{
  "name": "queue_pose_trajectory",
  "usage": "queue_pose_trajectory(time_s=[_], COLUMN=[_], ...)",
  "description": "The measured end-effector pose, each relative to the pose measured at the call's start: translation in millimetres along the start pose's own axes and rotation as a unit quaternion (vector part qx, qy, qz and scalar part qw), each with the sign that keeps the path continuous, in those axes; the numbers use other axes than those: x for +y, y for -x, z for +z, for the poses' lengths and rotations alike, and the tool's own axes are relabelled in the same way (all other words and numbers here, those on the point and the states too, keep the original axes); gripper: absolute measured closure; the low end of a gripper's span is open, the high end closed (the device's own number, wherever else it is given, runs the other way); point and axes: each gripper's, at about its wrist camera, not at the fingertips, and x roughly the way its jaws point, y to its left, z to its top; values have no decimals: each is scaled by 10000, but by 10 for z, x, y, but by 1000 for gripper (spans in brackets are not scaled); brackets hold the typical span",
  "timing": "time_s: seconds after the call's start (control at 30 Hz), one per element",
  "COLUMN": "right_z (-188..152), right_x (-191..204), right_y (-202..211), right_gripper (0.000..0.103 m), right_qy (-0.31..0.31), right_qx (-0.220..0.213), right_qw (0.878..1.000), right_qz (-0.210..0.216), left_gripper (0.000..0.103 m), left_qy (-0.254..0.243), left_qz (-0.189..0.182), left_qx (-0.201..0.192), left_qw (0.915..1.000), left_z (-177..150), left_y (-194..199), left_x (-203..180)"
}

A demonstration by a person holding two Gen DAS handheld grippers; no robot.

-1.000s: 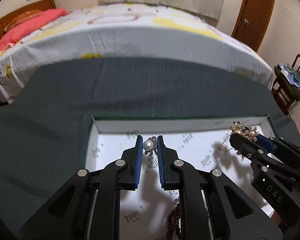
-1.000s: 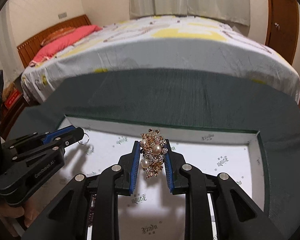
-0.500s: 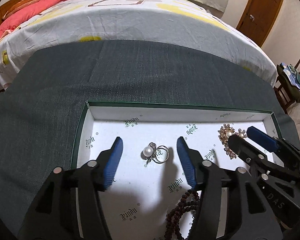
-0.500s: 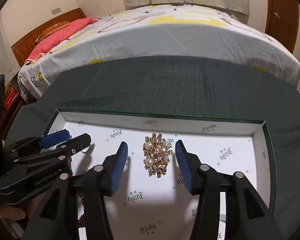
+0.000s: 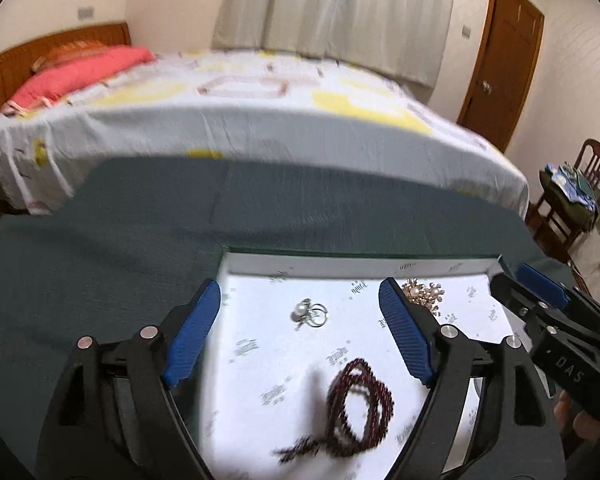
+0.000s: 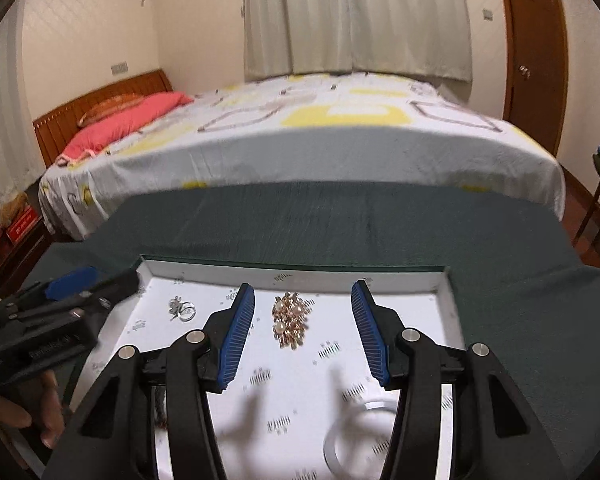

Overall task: Organize jewelry
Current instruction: 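Grasp the flower pearl brooch with the left tool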

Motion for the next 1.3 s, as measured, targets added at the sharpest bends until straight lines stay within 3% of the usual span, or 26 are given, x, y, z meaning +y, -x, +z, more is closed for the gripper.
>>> queue_pose_trajectory(time_s=[0.3, 0.67, 0.8, 0.97, 1.3], right_z=[-412, -1136, -1337, -1561, -1702], right_x=[-43, -70, -95, -133, -129], right_y=[596, 1138, 1243, 1326, 1370], right_gripper=[52, 50, 50, 50, 50], right_qy=[70, 245, 235, 178, 73], right_qx=[-199, -277, -168, -62, 12], right_qw=[9997, 9987, 9989, 9992, 9998], right_qz=[-155, -362, -370, -347, -190], left_gripper=[23, 23, 23, 25, 53], left_qy=[-5, 94, 112, 109, -25], left_qz=[275, 331, 381, 414, 377], left_qx=[-293, 53, 287, 418, 833], left_qw=[9992, 9994, 9988, 9982, 9958], left_z=[-432, -1276, -1589, -1757, -1867], left_y=[681, 1162, 1178, 1136, 995], left_x=[28, -68, -98, -93, -177])
